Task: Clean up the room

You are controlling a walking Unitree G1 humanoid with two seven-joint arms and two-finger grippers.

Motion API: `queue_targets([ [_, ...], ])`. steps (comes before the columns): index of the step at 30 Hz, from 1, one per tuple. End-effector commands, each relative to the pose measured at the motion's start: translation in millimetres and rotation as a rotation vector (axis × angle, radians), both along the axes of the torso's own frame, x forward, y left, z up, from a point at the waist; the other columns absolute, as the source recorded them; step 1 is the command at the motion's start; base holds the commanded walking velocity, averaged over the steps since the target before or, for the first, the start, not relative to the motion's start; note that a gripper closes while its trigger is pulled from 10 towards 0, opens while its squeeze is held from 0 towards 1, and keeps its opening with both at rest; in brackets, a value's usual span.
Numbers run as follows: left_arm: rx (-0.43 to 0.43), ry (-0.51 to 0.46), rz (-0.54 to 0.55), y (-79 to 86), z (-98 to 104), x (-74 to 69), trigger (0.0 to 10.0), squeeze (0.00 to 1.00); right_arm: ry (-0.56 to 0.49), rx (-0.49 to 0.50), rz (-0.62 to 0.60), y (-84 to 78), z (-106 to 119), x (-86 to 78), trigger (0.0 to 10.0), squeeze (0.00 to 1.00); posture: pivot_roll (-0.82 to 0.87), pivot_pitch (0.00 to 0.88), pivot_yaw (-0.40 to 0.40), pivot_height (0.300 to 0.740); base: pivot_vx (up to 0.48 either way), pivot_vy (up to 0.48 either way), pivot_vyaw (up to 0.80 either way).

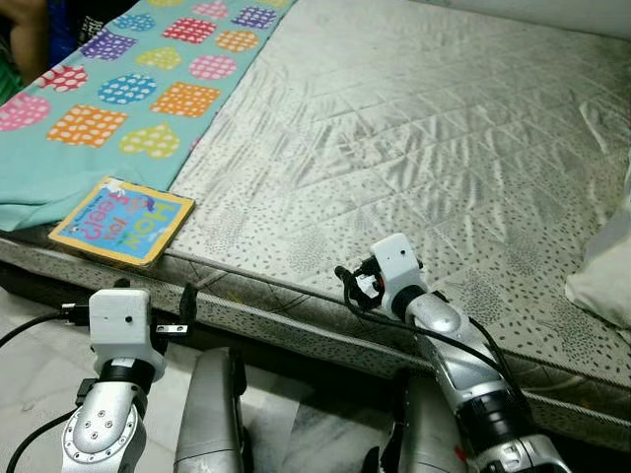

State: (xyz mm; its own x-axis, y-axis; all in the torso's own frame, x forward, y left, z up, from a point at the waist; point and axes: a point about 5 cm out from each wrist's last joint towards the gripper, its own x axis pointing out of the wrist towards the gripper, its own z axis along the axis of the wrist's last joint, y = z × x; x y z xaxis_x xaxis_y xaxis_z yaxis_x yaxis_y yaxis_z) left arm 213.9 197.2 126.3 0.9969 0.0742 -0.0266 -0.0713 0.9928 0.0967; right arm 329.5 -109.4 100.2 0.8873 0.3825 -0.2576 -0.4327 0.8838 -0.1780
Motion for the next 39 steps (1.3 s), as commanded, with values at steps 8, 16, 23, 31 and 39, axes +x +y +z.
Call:
queue_targets([
  [8, 0.018, 0.018, 0.009, 3.1, -0.6, -2.7, 10.0, 0.0, 0.086, -0.151, -0.196, -30.6, -21.9, 12.1, 10.0, 0.0, 0.13, 0.162, -0.069, 0.522, 0.0, 0.0, 0.0],
  [16, 0.017, 0.022, 0.01, 2.0, -1.3, -1.5, 10.0, 0.0, 0.108, -0.252, -0.264, -53.4, -29.7, 12.8, 10.0, 0.0, 0.13, 0.16, -0.077, 0.522, 0.0, 0.0, 0.0],
  [23, 0.013, 0.032, 0.017, 2.3, -4.1, -2.1, 10.0, 0.0, 0.127, -0.293, -0.313, -73.7, -34.0, 7.6, 10.0, 0.0, 0.11, 0.16, -0.078, 0.522, 0.0, 0.0, 0.0],
  [31, 0.006, 0.027, 0.01, -0.7, -4.3, 2.3, 10.0, 0.0, 0.132, -0.237, -0.484, -94.3, -31.0, 3.4, 10.0, 0.0, 0.1, 0.152, -0.069, 0.522, 0.0, 0.0, 0.0],
  [39, 0.005, 0.02, 0.012, 0.0, -3.5, 4.0, 10.0, 0.0, 0.081, -0.18, -0.462, -90.2, -21.5, 5.3, 10.0, 0.0, 0.1, 0.149, -0.066, 0.522, 0.0, 0.0, 0.0],
])
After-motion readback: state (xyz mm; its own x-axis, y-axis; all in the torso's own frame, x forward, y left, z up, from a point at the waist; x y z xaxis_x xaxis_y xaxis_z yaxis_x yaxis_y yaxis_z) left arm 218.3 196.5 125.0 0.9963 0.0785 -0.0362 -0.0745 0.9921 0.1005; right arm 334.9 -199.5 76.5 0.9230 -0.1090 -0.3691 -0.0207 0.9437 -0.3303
